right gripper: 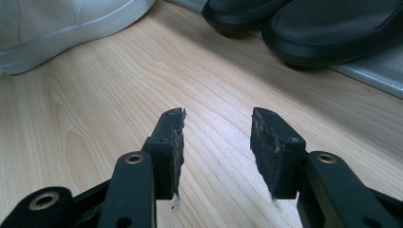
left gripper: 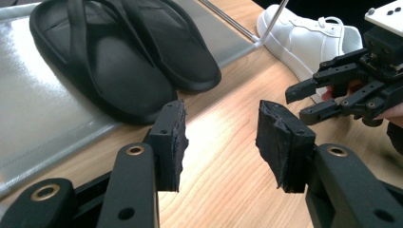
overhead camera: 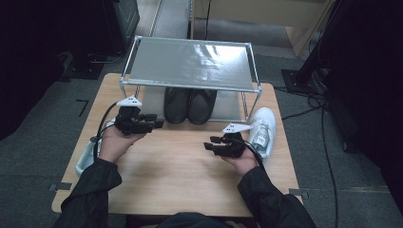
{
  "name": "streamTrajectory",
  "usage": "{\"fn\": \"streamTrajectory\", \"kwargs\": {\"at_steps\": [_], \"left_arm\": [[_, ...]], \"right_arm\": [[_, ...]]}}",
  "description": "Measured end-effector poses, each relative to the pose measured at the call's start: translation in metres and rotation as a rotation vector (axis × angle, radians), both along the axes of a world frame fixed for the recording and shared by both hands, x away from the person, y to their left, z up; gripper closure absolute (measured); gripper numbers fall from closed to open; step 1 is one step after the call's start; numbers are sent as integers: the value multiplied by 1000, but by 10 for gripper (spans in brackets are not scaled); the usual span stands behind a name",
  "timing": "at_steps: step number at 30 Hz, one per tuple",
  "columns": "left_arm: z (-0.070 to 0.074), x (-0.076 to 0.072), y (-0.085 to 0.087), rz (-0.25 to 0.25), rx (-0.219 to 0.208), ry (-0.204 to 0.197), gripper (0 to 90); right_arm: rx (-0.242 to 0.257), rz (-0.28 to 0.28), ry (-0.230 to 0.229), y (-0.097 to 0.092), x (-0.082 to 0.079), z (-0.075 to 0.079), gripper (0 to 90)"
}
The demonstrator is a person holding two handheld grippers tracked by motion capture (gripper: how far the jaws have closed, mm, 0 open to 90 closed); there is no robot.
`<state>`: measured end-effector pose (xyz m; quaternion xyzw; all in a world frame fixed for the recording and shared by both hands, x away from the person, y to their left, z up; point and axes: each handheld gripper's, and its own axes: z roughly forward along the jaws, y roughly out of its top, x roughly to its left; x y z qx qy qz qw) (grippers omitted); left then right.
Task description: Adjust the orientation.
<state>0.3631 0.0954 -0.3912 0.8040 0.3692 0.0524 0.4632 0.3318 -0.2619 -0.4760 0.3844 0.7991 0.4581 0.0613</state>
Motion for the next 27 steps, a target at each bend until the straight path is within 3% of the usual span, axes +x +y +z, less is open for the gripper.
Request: {"fn": "streamTrajectory", "kwargs": {"at_steps": [8,16,27], "left_arm": [[-16,-16,13,32,-57,12,538],[-24,-26,20,36,-18,10,537],[-30,-48,44,78,-11,10,534]], "right_arm": [[-8,16,3,3,-2,-2,552],[-1,25,-7,4,-3,0,550],[9,20,-11,1,-3,2,550]]}}
